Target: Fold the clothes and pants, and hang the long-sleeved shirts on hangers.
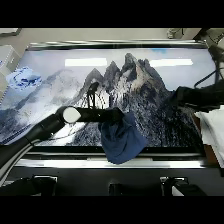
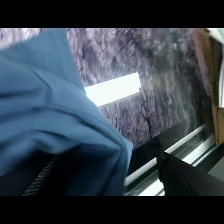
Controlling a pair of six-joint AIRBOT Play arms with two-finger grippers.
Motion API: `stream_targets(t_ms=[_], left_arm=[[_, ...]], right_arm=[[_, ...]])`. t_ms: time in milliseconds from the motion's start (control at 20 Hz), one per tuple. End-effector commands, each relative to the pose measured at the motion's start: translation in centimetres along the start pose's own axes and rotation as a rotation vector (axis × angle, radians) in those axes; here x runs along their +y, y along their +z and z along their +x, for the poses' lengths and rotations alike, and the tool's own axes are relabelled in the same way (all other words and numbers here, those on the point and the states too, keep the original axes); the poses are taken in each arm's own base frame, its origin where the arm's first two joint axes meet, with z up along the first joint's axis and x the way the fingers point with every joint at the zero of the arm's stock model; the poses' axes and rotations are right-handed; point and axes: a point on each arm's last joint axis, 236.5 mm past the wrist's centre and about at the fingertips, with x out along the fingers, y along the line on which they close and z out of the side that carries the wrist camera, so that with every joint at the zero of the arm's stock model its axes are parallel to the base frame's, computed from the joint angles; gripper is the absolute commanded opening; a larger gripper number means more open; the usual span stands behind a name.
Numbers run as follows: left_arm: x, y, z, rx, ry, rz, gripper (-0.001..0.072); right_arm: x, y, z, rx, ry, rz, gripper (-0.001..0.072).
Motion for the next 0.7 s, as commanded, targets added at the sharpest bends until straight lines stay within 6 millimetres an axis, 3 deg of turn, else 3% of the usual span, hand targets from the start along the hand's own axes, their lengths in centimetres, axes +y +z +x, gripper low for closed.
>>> stream_targets(t_ms=[0,100,200,300,400,500,650], left_arm=[[2.6,4.4,-4.9,0.022,0.012,0.122,0.0716],[8.4,7.0,-8.9,0.015,0.099,0.042,0.0715],[13.3,5.2,-11.2,0.109,0.139,-0.084,0.0715],[16.1,2.1,-11.2,0.189,0.157,-0.177,0.0715],[17.0,-0.5,-9.1,0.205,0.126,-0.271,0.0715],[16.4,-1.9,-6.1,0.164,0.059,-0.348,0.0715],[14.9,-4.0,-2.3,0.156,-0.008,-0.382,0.0715]], right_arm=[[-0.2,-3.6,4.9,0.189,0.025,0.082,0.0671],[-1.0,-6.1,7.7,0.282,0.015,0.105,0.0684],[-2.0,-9.1,10.7,0.371,0.005,0.132,0.0693],[-2.0,-12.6,13.6,0.459,0.041,0.152,0.0695],[-0.6,-15.8,15.6,0.534,0.133,0.170,0.0700],[0.4,-18.1,16.6,0.585,0.199,0.185,0.0708],[0.4,-19.7,17.3,0.617,0.213,0.195,0.0708]])
